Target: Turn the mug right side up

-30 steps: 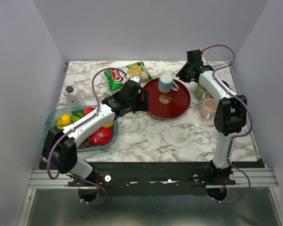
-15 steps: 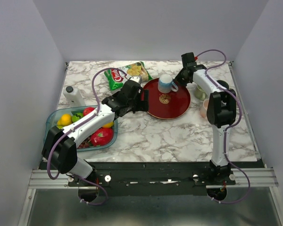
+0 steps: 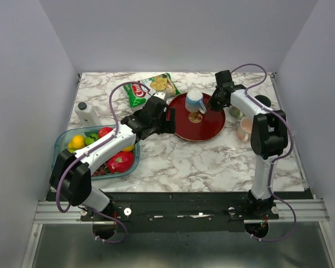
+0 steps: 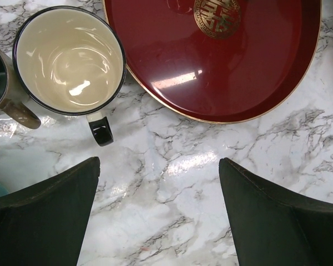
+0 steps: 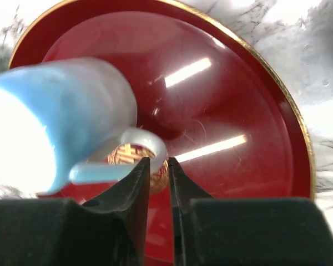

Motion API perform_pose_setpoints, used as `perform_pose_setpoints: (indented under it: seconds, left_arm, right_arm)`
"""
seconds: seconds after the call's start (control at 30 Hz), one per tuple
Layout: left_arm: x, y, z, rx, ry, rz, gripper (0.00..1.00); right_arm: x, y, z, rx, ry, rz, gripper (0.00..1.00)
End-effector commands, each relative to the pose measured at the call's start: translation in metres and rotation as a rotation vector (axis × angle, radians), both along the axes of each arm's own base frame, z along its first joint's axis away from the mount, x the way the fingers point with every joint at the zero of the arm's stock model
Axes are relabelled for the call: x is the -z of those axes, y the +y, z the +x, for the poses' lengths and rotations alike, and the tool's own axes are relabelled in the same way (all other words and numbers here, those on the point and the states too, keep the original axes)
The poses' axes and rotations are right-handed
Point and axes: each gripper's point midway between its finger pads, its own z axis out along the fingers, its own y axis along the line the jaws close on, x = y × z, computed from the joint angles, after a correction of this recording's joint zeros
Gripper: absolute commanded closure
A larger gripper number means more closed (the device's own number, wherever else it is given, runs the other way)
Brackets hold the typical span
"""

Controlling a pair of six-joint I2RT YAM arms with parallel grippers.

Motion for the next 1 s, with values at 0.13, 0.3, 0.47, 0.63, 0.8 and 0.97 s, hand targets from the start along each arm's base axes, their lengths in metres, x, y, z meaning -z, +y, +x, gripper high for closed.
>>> perform_pose_setpoints:
  seconds: [0.13, 0.3, 0.47, 0.63, 0.8, 0.97]
  left_arm:
    - [-0.006, 0.003, -0.005, -0.005, -0.018, -0.024, 0.04]
    - [-0.013, 0.002, -0.006, -0.006, -0.031, -0.041, 0.04]
    - [-0.020, 0.003, -0.008, -0.003, -0.042, -0.055, 0.04]
    - [-0.019, 0.003, -0.009, -0.001, -0.036, -0.053, 0.04]
    - [-0.017, 0.003, -0.009, 0.002, -0.031, -0.048, 0.04]
    - [-0.016, 0.004, -0.008, 0.002, -0.031, -0.035, 0.04]
  right_arm:
    - [-0.065, -0.012, -0.004, -0.225, -0.220, -0.271, 0.32]
    - [-0.071, 0.003, 0.002, -0.469, -0.280, -0.346, 0.21]
    - [-0.054, 0.022, 0.004, -0.688, -0.268, -0.352, 0.19]
    - [-0.032, 0.033, 0.009, -0.784, -0.258, -0.365, 0.19]
    - [-0.024, 0.043, 0.021, -0.801, -0.270, -0.366, 0.24]
    - [-0.020, 0.059, 0.023, -0.849, -0.310, -0.329, 0.35]
